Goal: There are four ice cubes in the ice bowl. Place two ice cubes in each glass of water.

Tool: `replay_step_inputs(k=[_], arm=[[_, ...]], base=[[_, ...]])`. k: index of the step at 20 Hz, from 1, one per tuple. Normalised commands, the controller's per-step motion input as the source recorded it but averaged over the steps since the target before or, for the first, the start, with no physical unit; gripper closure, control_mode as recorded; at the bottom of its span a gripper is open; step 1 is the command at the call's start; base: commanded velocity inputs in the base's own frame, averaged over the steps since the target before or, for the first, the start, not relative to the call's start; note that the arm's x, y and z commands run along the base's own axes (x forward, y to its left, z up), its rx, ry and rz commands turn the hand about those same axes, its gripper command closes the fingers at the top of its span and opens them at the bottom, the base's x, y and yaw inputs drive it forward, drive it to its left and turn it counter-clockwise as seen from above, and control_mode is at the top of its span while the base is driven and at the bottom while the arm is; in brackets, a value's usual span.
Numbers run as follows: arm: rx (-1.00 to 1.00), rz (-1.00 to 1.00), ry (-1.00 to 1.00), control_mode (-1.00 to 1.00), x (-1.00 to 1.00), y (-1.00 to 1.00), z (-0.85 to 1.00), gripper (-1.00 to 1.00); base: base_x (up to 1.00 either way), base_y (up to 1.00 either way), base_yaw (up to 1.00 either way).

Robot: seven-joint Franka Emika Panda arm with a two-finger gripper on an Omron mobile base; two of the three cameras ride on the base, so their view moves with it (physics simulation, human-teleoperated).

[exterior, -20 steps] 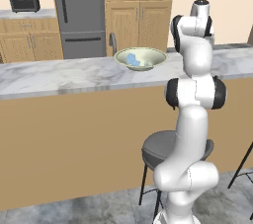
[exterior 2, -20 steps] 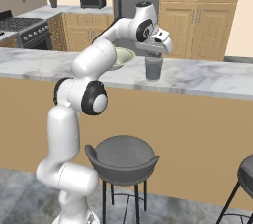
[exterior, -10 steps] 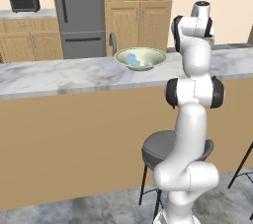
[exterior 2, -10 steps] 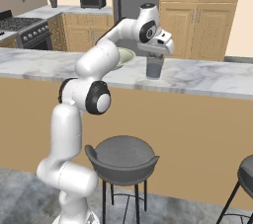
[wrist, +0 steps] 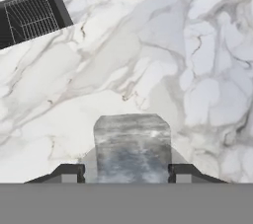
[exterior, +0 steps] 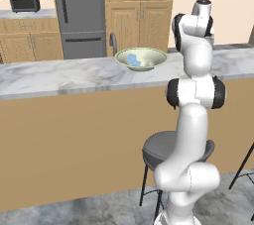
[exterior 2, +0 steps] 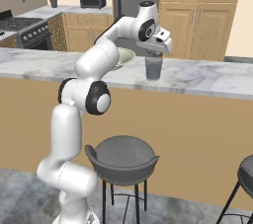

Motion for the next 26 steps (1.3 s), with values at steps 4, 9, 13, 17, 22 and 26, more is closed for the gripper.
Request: replay_step_inputs(k=[4,9,13,17,22,26], arm=[[0.00,0.00,-0.08,-1.00,0.00,0.10,0.14,-1.00],[0.00,0.00,-0.07,-1.00,-0.06,0.00,0.06,-1.00],[0.00,0.00,-0.13,-1.00,-0.24,0.00,0.21,-1.00],[0.00,0.00,-0.17,-1.00,-0.42,0.00,0.37,-1.00],[0.00,0.00,-0.21,-1.00,-0.69,0.00,0.35,-1.00],[0.01,0.01,-0.17,-1.00,-0.96,0.08,0.32,-1.00]], base=[[0.00,0.00,0.00],[0.00,0.00,0.00],[0.00,0.00,0.00],[0.00,0.00,0.00],[0.00,0.00,0.00],[0.00,0.00,0.00]])
